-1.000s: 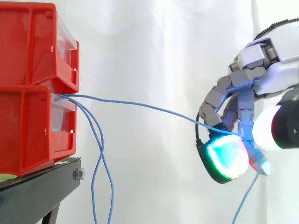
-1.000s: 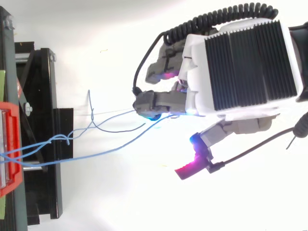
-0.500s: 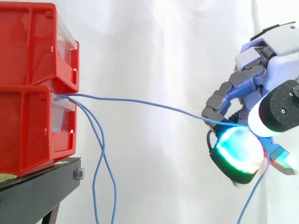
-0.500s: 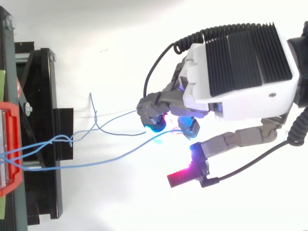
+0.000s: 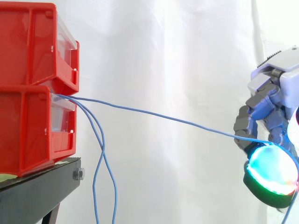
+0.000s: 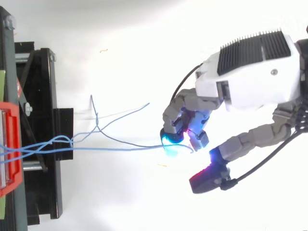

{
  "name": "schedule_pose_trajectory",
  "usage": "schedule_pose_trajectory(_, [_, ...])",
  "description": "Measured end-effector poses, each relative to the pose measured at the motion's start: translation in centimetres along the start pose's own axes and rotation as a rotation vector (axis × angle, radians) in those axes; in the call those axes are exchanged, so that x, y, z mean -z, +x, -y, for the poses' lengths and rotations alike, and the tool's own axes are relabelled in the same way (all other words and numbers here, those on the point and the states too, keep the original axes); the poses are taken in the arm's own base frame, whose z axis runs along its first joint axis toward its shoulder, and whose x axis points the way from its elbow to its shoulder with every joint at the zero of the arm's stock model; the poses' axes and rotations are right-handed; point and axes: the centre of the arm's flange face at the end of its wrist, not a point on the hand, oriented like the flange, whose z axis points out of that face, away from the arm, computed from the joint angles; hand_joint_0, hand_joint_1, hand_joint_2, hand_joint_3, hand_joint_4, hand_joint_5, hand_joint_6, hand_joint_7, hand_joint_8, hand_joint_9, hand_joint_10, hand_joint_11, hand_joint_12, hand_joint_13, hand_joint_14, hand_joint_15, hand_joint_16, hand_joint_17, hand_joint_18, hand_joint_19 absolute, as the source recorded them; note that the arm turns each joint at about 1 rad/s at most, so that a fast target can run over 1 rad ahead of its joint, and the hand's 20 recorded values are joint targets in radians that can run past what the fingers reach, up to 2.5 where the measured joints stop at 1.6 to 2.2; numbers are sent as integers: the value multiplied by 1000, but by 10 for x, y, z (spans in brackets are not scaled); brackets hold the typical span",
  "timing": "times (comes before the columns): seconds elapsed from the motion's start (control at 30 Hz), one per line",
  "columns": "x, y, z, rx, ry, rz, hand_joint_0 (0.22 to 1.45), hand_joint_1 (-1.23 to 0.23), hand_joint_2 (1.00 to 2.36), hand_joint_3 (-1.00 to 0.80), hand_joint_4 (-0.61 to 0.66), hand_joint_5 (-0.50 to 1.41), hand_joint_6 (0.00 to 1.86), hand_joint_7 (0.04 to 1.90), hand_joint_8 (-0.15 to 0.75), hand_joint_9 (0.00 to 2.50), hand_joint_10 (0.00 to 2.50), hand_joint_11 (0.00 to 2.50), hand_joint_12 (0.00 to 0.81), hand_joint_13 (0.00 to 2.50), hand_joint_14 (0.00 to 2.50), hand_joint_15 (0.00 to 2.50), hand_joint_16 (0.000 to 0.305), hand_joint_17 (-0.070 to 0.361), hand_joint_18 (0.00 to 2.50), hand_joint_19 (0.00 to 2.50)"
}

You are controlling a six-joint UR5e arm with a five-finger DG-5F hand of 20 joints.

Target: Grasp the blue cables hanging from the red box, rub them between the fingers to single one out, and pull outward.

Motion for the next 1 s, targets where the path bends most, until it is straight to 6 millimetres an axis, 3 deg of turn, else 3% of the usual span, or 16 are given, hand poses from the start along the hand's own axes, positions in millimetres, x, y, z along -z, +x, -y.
schedule_pose_trajectory(0.03, [1,0,1,-24,13,-1,550,-574,1001,-485,309,-66,595,1119,373,1089,17,613,399,713,12,365,52,117,720,438])
schedule_pose_trajectory(0.1, [4,1,3,-81,42,-4,557,-511,1000,-500,324,-32,501,1292,375,1122,15,586,389,725,12,364,51,116,721,432])
schedule_pose_trajectory(0.23, [8,-1,3,-183,73,-1,635,-508,1008,-395,381,-26,502,1212,366,1178,18,569,380,761,13,368,49,109,741,441])
schedule_pose_trajectory(0.37, [10,-4,0,-289,76,11,653,-587,1014,-257,306,-55,504,1253,384,1144,16,639,393,771,13,370,50,113,763,414])
schedule_pose_trajectory(0.53, [10,-5,-1,-426,77,25,670,-748,1009,-127,294,-141,699,820,387,1025,13,698,421,742,12,363,56,126,782,375])
schedule_pose_trajectory(0.63, [10,-6,-1,-482,78,32,675,-771,1009,-140,294,-168,751,726,383,959,14,716,418,712,12,364,56,126,761,368])
schedule_pose_trajectory(0.8, [11,-9,1,-511,78,47,649,-797,1012,-281,276,-172,750,742,361,924,14,726,397,676,13,375,51,116,707,396])
schedule_pose_trajectory(0.93, [11,-13,2,-501,77,78,596,-728,1005,-421,280,-141,699,824,364,950,14,688,392,675,13,373,51,115,701,406])
schedule_pose_trajectory(1.0, [11,-17,3,-468,86,113,566,-674,1003,-450,276,-110,570,1061,369,938,14,604,394,678,12,364,52,117,698,412])
